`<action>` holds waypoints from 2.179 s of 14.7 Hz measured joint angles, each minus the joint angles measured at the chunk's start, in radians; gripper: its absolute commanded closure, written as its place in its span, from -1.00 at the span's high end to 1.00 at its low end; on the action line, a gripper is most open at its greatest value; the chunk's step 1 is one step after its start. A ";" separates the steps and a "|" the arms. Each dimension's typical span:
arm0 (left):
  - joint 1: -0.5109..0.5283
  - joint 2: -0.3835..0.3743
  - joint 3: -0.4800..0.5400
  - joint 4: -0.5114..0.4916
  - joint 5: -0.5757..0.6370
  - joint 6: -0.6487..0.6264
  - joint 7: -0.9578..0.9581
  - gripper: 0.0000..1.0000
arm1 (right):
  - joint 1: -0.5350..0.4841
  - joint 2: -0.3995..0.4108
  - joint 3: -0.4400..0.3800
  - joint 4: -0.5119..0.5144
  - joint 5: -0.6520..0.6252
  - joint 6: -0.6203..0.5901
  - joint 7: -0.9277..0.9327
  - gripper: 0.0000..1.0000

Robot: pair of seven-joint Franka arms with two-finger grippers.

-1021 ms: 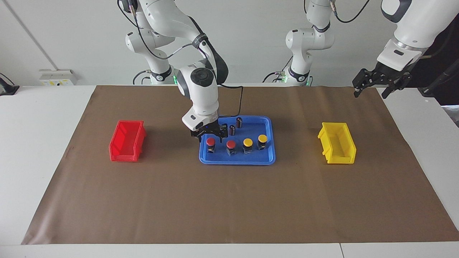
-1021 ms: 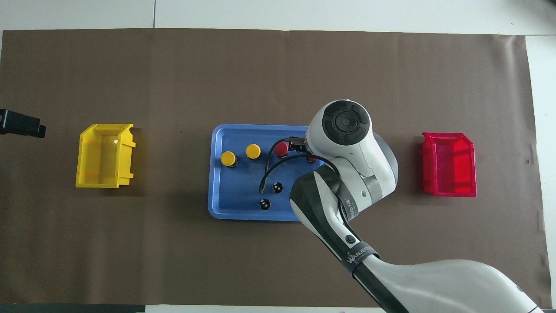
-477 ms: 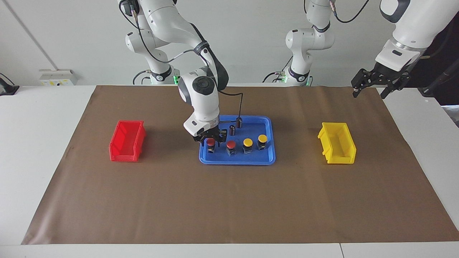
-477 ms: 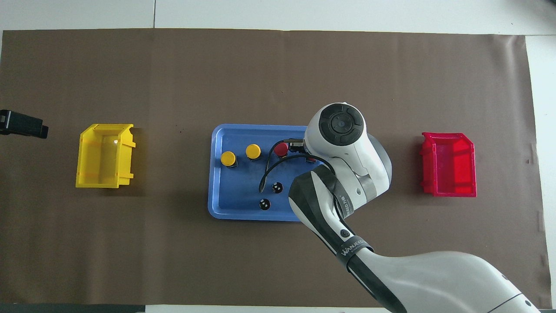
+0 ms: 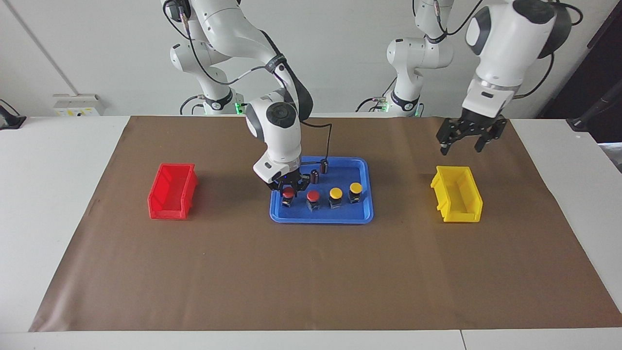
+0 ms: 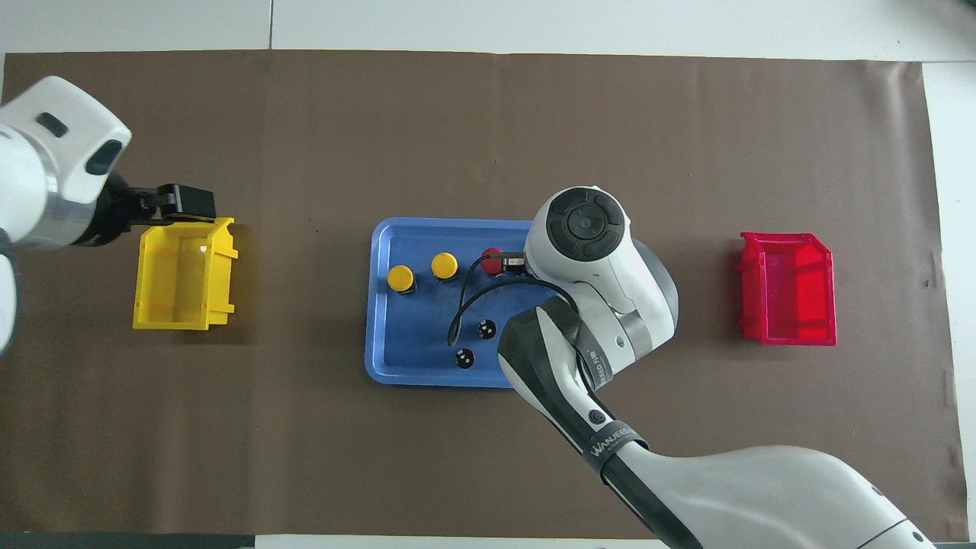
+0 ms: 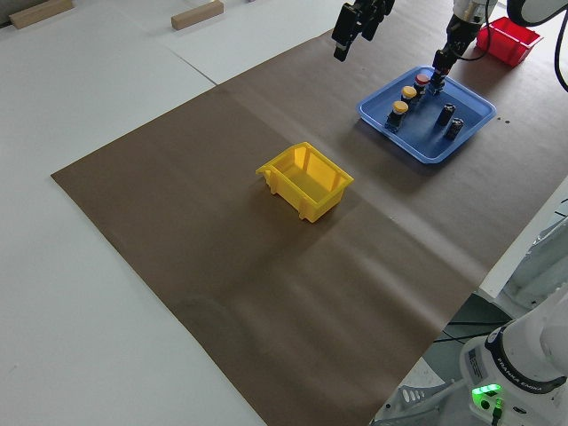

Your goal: Sort red and yellow buttons by color

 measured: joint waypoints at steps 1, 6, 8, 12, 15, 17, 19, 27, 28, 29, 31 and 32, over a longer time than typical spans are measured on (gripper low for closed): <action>-0.045 0.009 -0.006 -0.030 0.005 0.035 -0.054 0.99 | -0.006 -0.002 -0.002 0.025 0.000 -0.044 -0.014 -0.70; -0.185 0.155 -0.010 -0.070 0.007 0.165 -0.235 0.62 | -0.211 -0.100 -0.011 0.226 0.010 -0.363 -0.334 -0.69; -0.211 0.207 -0.010 -0.085 0.007 0.203 -0.256 0.59 | -0.353 -0.158 -0.014 0.210 0.023 -0.431 -0.534 -0.68; -0.248 0.242 -0.010 -0.137 0.007 0.307 -0.311 0.56 | -0.557 -0.211 -0.016 0.074 0.060 -0.404 -0.795 -0.68; -0.251 0.244 -0.009 -0.139 0.007 0.324 -0.317 0.51 | -0.598 -0.247 -0.015 -0.084 0.061 -0.258 -0.895 -0.68; -0.251 0.244 -0.009 -0.141 0.007 0.324 -0.318 0.50 | -0.610 -0.278 -0.015 -0.183 0.061 -0.169 -0.921 -0.68; -0.251 0.245 -0.009 -0.145 0.007 0.330 -0.318 0.49 | -0.617 -0.312 -0.015 -0.269 0.061 -0.108 -0.927 -0.68; -0.266 0.261 -0.010 -0.149 0.007 0.348 -0.371 -0.97 | -0.622 -0.384 -0.015 -0.428 0.061 -0.016 -0.930 -0.68; -0.271 0.262 -0.010 -0.146 0.007 0.345 -0.377 -0.97 | -0.627 -0.388 -0.015 -0.437 0.061 -0.015 -0.941 -0.67; -0.272 0.261 -0.009 -0.137 0.007 0.337 -0.381 -0.97 | -0.633 -0.392 -0.015 -0.445 0.061 -0.013 -0.957 -0.67; -0.270 0.258 -0.001 -0.083 0.007 0.268 -0.383 -0.97 | -0.639 -0.397 -0.016 -0.456 0.061 0.004 -0.974 -0.66; -0.266 0.251 0.004 -0.038 0.007 0.205 -0.383 -0.97 | -0.640 -0.397 -0.016 -0.461 0.061 0.013 -0.975 -0.66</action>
